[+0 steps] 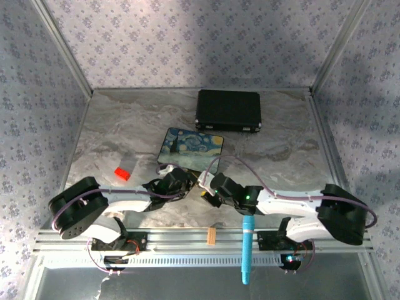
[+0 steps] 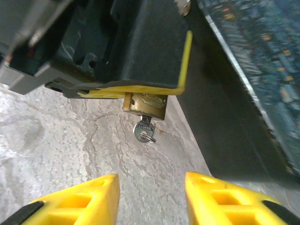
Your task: Unlock the padlock with the key
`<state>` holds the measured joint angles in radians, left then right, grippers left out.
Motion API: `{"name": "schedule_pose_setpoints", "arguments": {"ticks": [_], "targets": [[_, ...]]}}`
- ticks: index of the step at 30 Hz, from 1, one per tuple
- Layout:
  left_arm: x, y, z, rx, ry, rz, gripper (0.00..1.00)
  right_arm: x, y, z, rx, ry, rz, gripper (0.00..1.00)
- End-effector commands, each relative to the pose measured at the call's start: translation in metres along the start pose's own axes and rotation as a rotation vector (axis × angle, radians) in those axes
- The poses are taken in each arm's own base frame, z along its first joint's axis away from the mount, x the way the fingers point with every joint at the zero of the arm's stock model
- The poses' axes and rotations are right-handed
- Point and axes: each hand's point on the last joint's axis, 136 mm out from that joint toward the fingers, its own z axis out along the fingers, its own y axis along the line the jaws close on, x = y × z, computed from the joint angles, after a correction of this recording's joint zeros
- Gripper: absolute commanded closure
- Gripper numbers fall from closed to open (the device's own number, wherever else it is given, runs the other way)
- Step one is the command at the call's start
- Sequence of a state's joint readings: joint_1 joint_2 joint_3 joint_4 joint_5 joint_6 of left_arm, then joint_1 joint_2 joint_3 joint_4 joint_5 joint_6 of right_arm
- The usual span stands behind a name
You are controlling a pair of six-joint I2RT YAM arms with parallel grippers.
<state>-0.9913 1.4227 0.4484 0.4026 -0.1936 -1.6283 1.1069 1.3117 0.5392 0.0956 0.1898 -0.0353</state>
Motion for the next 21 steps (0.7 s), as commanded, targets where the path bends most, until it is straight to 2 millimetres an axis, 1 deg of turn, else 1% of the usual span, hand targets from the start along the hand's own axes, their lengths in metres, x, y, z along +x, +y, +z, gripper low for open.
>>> {"name": "schedule_pose_setpoints", "arguments": {"ticks": [1,4,9,10,11,13,18,21], "targets": [[0.006,-0.010,0.000,0.014,0.027,-0.005,1.00,-0.026,0.004,0.007,-0.019,-0.085,-0.068,0.63],[0.006,-0.011,-0.001,0.019,0.028,-0.004,1.00,-0.026,0.005,0.015,-0.030,-0.081,-0.079,0.69],[0.009,-0.012,-0.002,0.027,0.042,-0.006,1.00,-0.031,0.006,0.026,-0.028,-0.086,-0.089,0.74],[0.010,-0.012,-0.002,0.029,0.045,-0.005,1.00,-0.031,0.006,0.028,-0.030,-0.083,-0.090,0.75],[0.011,-0.013,-0.003,0.030,0.048,-0.006,1.00,-0.033,0.006,0.029,-0.034,-0.085,-0.091,0.79],[0.011,-0.013,-0.004,0.033,0.050,-0.005,1.00,-0.035,0.005,0.030,-0.042,-0.083,-0.085,0.86],[0.009,-0.011,-0.006,0.032,0.044,-0.003,1.00,-0.030,0.004,0.031,-0.084,-0.082,-0.046,0.93],[0.010,-0.013,-0.006,0.044,0.049,0.000,1.00,-0.030,0.003,0.029,-0.131,-0.103,0.014,0.98]]}}
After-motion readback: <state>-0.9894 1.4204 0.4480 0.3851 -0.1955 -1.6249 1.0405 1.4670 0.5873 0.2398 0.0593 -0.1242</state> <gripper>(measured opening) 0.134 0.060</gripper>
